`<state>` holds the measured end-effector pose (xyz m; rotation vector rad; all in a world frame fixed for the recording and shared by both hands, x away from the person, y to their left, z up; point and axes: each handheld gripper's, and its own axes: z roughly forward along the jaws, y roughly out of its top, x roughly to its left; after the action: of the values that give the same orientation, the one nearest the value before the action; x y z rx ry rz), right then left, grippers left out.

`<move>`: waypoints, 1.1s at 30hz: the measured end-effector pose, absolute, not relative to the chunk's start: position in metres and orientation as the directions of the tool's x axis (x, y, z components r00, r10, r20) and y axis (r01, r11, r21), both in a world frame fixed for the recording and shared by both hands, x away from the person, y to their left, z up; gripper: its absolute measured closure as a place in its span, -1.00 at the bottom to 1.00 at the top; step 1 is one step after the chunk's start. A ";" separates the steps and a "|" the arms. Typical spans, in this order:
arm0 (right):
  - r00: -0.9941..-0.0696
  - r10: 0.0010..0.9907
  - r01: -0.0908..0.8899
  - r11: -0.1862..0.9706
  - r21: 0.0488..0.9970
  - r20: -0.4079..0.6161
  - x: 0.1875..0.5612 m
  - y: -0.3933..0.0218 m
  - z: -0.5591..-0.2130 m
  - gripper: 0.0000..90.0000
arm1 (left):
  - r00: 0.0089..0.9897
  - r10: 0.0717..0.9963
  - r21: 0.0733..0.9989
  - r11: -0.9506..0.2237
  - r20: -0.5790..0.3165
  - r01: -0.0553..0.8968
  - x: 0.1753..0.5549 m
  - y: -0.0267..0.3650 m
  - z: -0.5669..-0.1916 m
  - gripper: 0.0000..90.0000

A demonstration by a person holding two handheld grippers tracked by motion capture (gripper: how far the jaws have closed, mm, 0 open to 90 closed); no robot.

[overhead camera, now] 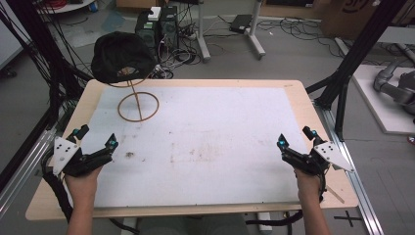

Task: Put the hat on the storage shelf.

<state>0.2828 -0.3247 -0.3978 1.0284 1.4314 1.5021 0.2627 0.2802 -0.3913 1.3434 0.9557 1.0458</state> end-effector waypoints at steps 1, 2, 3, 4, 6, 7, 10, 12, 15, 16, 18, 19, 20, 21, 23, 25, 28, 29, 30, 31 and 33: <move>-0.347 0.937 -0.013 -0.039 0.999 0.032 0.283 -0.325 -0.398 -0.77 | 0.278 0.959 0.998 -0.045 0.052 -0.033 0.262 0.280 -0.392 -0.75; -0.346 0.938 -0.013 -0.039 0.999 0.032 0.283 -0.324 -0.398 -0.77 | 0.282 0.958 0.998 -0.046 0.054 -0.033 0.262 0.280 -0.392 -0.75; -0.346 0.938 -0.013 -0.039 0.999 0.032 0.283 -0.324 -0.398 -0.77 | 0.282 0.958 0.998 -0.047 0.055 -0.034 0.262 0.280 -0.392 -0.75; -0.346 0.938 -0.014 -0.038 0.999 0.031 0.283 -0.324 -0.398 -0.77 | 0.282 0.958 0.998 -0.046 0.054 -0.034 0.262 0.280 -0.392 -0.75; -0.348 0.937 -0.013 -0.041 0.999 0.034 0.282 -0.324 -0.398 -0.77 | 0.288 0.956 0.998 -0.048 0.056 -0.035 0.262 0.279 -0.392 -0.75; -0.347 0.937 -0.013 -0.039 0.999 0.032 0.282 -0.324 -0.398 -0.77 | 0.289 0.956 0.998 -0.045 0.054 -0.036 0.262 0.278 -0.392 -0.75; -0.347 0.937 -0.013 -0.041 0.999 0.034 0.282 -0.324 -0.398 -0.77 | 0.293 0.954 0.998 -0.050 0.059 -0.038 0.263 0.278 -0.392 -0.75; -0.347 0.937 -0.013 -0.040 0.999 0.032 0.282 -0.324 -0.398 -0.77 | 0.292 0.955 0.998 -0.046 0.056 -0.039 0.263 0.277 -0.392 -0.75; -0.347 0.937 -0.014 -0.040 0.999 0.032 0.282 -0.324 -0.398 -0.77 | 0.292 0.955 0.998 -0.042 0.051 -0.037 0.263 0.278 -0.392 -0.75; -0.347 0.937 -0.014 -0.040 0.999 0.033 0.282 -0.324 -0.398 -0.77 | 0.291 0.955 0.998 -0.044 0.053 -0.037 0.263 0.278 -0.391 -0.75; -0.346 0.938 -0.014 -0.039 0.999 0.032 0.282 -0.324 -0.398 -0.77 | 0.292 0.955 0.998 -0.041 0.050 -0.037 0.263 0.278 -0.391 -0.75; -0.346 0.938 -0.014 -0.039 0.999 0.031 0.282 -0.324 -0.398 -0.77 | 0.293 0.955 0.998 -0.043 0.053 -0.039 0.262 0.278 -0.391 -0.75; -0.346 0.938 -0.016 -0.037 0.999 0.029 0.282 -0.325 -0.398 -0.77 | 0.292 0.955 0.998 -0.045 0.054 -0.039 0.262 0.277 -0.390 -0.75; -0.346 0.938 -0.016 -0.037 0.999 0.029 0.282 -0.325 -0.398 -0.77 | 0.292 0.955 0.998 -0.044 0.054 -0.040 0.262 0.277 -0.390 -0.75; -0.347 0.937 -0.013 -0.041 0.999 0.034 0.282 -0.324 -0.398 -0.77 | 0.293 0.954 0.998 -0.048 0.057 -0.040 0.262 0.277 -0.389 -0.75; -0.348 0.937 -0.011 -0.041 0.999 0.034 0.282 -0.324 -0.398 -0.77 | 0.295 0.954 0.998 -0.046 0.055 -0.038 0.262 0.277 -0.389 -0.75; -0.347 0.937 -0.013 -0.039 0.999 0.032 0.282 -0.325 -0.398 -0.77 | 0.300 0.952 0.998 -0.045 0.054 -0.037 0.263 0.276 -0.390 -0.75; -0.345 0.938 -0.014 -0.036 0.999 0.029 0.283 -0.325 -0.398 -0.77 | 0.302 0.952 0.998 -0.048 0.056 -0.035 0.263 0.276 -0.390 -0.75; -0.345 0.938 -0.014 -0.037 0.999 0.030 0.283 -0.325 -0.398 -0.77 | 0.302 0.952 0.998 -0.051 0.059 -0.034 0.263 0.276 -0.390 -0.75; -0.344 0.939 -0.014 -0.036 0.999 0.029 0.282 -0.325 -0.398 -0.77 | 0.302 0.951 0.998 -0.052 0.060 -0.033 0.263 0.276 -0.390 -0.75; -0.343 0.939 -0.019 -0.032 0.999 0.023 0.282 -0.325 -0.397 -0.77 | 0.304 0.951 0.998 -0.052 0.060 -0.035 0.263 0.276 -0.390 -0.75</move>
<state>0.2822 -0.3247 -0.3971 1.0258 1.4292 1.4951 0.2627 0.2757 -0.3895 1.3619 0.9317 1.0298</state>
